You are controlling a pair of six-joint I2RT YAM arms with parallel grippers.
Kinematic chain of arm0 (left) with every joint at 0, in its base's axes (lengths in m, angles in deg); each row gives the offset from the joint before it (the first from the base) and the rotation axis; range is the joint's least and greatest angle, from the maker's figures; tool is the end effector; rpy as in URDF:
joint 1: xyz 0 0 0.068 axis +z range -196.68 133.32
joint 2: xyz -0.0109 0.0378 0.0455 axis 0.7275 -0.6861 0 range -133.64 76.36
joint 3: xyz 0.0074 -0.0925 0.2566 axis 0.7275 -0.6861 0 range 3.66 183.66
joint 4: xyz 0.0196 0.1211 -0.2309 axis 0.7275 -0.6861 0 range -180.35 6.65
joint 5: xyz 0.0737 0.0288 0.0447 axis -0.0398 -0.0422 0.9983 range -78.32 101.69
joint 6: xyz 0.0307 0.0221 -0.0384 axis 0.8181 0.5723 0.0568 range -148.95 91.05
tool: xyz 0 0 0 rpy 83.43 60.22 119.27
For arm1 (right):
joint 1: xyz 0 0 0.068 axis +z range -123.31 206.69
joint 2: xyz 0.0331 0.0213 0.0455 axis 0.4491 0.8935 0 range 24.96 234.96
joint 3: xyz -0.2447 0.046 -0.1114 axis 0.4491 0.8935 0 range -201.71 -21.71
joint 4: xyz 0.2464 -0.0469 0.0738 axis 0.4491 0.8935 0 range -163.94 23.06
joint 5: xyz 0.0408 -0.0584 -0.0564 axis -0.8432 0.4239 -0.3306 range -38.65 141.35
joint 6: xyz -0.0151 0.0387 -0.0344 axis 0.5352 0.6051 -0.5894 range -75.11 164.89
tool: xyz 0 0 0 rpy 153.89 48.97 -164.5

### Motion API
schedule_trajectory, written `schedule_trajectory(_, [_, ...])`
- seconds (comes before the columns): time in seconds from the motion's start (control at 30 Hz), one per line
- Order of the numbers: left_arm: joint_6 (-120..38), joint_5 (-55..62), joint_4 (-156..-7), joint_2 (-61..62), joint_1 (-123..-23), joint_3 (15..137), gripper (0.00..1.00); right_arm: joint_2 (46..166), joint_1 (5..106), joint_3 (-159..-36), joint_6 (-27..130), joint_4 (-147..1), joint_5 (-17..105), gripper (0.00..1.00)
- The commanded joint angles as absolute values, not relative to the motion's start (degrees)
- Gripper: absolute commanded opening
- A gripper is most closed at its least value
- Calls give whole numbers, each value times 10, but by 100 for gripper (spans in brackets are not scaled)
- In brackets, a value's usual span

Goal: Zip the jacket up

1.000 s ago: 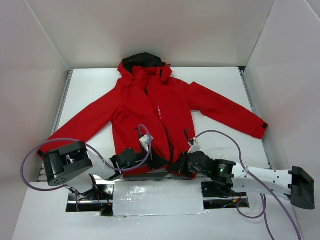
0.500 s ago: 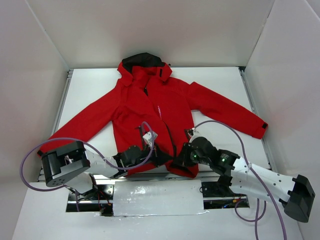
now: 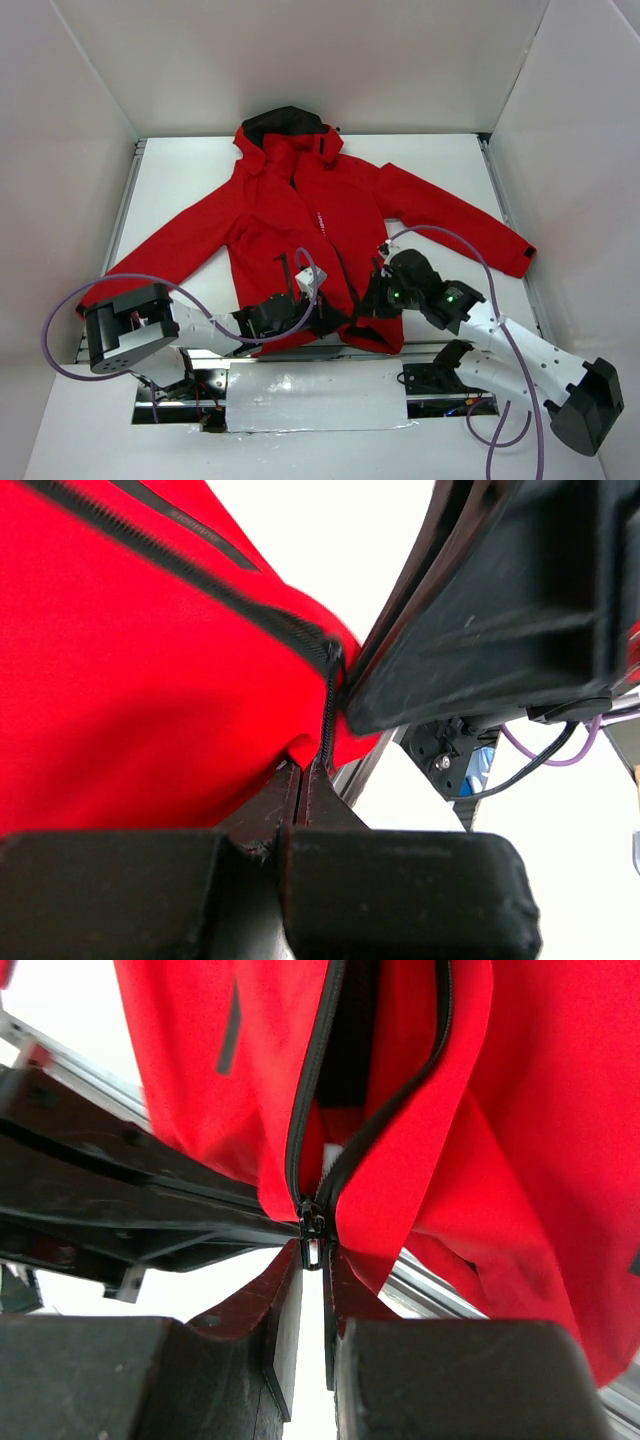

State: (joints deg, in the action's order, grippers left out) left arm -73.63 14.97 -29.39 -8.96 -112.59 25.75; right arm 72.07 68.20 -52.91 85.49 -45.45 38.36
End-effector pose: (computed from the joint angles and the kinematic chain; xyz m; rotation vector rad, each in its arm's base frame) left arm 0.1123 -0.2461 0.1673 0.3106 1.9146 -1.3232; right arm 0.1220 0.1187 0.2214 -0.1414 2.5300 0.9160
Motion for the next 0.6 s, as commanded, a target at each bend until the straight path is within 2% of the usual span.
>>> schedule_trajectory(0.0, [-711, 146, -359, -106, -1137, 264, 0, 712, 651, -592, 817, -459, 368, 0])
schedule_trajectory(0.2, [-714, 145, -335, -100, -1143, 248, 0, 768, 635, -621, 805, -460, 373, 0])
schedule_trajectory(0.43, [-718, 153, -362, -77, -1163, 253, 0, 836, 582, -607, 828, -571, 362, 0])
schedule_trajectory(0.57, [-727, 178, -380, -64, -1191, 249, 0, 942, 567, -680, 827, -596, 343, 0])
